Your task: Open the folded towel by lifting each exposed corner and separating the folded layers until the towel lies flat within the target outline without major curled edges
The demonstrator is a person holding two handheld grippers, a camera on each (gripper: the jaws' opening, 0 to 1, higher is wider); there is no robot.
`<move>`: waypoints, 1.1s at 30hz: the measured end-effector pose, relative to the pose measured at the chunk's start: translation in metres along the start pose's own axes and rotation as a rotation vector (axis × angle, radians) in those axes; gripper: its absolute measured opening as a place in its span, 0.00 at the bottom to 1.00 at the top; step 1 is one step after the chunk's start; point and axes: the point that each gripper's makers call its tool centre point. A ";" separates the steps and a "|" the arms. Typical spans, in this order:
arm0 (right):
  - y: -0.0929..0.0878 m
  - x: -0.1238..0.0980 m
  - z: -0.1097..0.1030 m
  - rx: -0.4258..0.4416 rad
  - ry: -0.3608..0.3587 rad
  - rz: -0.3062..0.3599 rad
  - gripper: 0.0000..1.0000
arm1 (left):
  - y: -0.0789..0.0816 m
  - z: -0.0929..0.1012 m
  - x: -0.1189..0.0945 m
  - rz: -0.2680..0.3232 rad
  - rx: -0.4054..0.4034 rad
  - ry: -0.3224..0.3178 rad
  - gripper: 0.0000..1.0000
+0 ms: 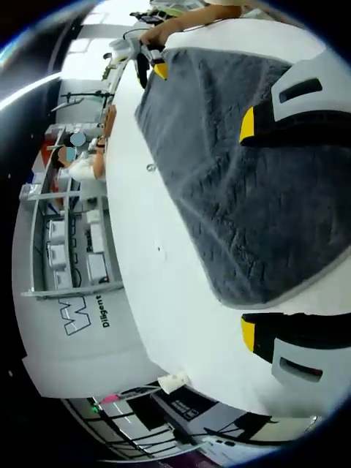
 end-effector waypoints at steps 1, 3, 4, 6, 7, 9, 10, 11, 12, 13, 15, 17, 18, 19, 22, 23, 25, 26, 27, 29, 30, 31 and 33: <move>0.000 0.000 0.000 0.005 0.000 0.003 0.99 | 0.002 -0.005 0.000 0.004 -0.009 0.008 0.90; -0.001 0.000 0.001 0.010 0.004 0.000 0.99 | 0.010 -0.014 -0.001 0.029 -0.031 0.021 0.89; -0.002 0.000 0.000 0.011 0.008 -0.003 0.99 | 0.015 -0.020 0.000 0.046 -0.039 0.031 0.87; -0.003 0.000 0.000 0.019 0.011 -0.001 0.99 | 0.021 -0.032 0.004 0.071 -0.055 0.051 0.82; -0.002 0.001 0.001 0.021 0.011 0.001 0.99 | 0.022 -0.036 0.005 0.071 -0.060 0.055 0.80; -0.003 0.001 0.001 0.022 0.014 -0.002 0.99 | 0.023 -0.048 0.012 0.066 -0.064 0.065 0.78; -0.003 0.001 0.001 0.022 0.016 -0.004 0.99 | 0.022 -0.053 0.017 0.057 -0.062 0.072 0.77; -0.003 0.001 0.000 0.022 0.018 -0.003 0.99 | 0.021 -0.057 0.021 0.049 -0.064 0.075 0.77; -0.003 0.001 0.000 0.022 0.020 -0.002 0.99 | 0.021 -0.059 0.024 0.043 -0.067 0.075 0.76; -0.002 0.000 0.000 0.023 0.023 0.003 0.99 | 0.020 -0.062 0.030 0.040 -0.068 0.071 0.74; -0.001 0.000 0.000 0.025 0.025 0.006 0.99 | 0.020 -0.066 0.038 0.042 -0.076 0.061 0.70; -0.001 0.000 -0.001 0.024 0.027 0.006 0.99 | 0.018 -0.069 0.051 0.036 -0.094 0.048 0.63; -0.001 0.000 -0.001 0.025 0.027 0.006 0.99 | 0.016 -0.069 0.055 0.028 -0.087 0.046 0.60; -0.002 -0.001 -0.001 0.024 0.028 0.004 0.99 | 0.011 -0.069 0.059 0.001 -0.067 0.036 0.58; -0.001 -0.001 -0.001 0.023 0.030 0.007 0.99 | 0.005 -0.071 0.067 -0.026 -0.065 0.027 0.57; -0.001 -0.001 -0.001 0.024 0.030 0.008 0.99 | 0.005 -0.072 0.068 -0.027 -0.066 0.027 0.56; -0.001 0.001 0.000 0.027 0.028 0.004 0.99 | 0.002 -0.079 0.075 -0.028 -0.072 0.030 0.48; -0.002 0.002 0.001 0.028 0.026 0.001 0.99 | 0.001 -0.084 0.079 -0.027 -0.079 0.033 0.44; -0.003 0.003 0.002 0.028 0.025 -0.003 0.99 | 0.000 -0.086 0.082 -0.026 -0.082 0.033 0.40; -0.004 0.003 0.003 0.028 0.023 -0.009 0.99 | -0.003 -0.084 0.084 -0.033 -0.080 0.013 0.36; -0.004 0.004 0.003 0.027 0.022 -0.011 0.99 | -0.005 -0.083 0.085 -0.034 -0.081 0.008 0.36; -0.004 0.004 0.003 0.025 0.022 -0.011 0.99 | -0.006 -0.082 0.086 -0.034 -0.082 0.005 0.34; -0.004 0.004 0.003 0.027 0.022 -0.011 0.99 | -0.008 -0.079 0.089 -0.036 -0.083 -0.024 0.30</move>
Point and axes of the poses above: the point that each gripper's makers call its tool centre point, and the gripper's own axes: x roughly forward along the fingers, z roughly to its right, y roughly out of its top, and after that the axes turned 13 degrees about x, right-handed
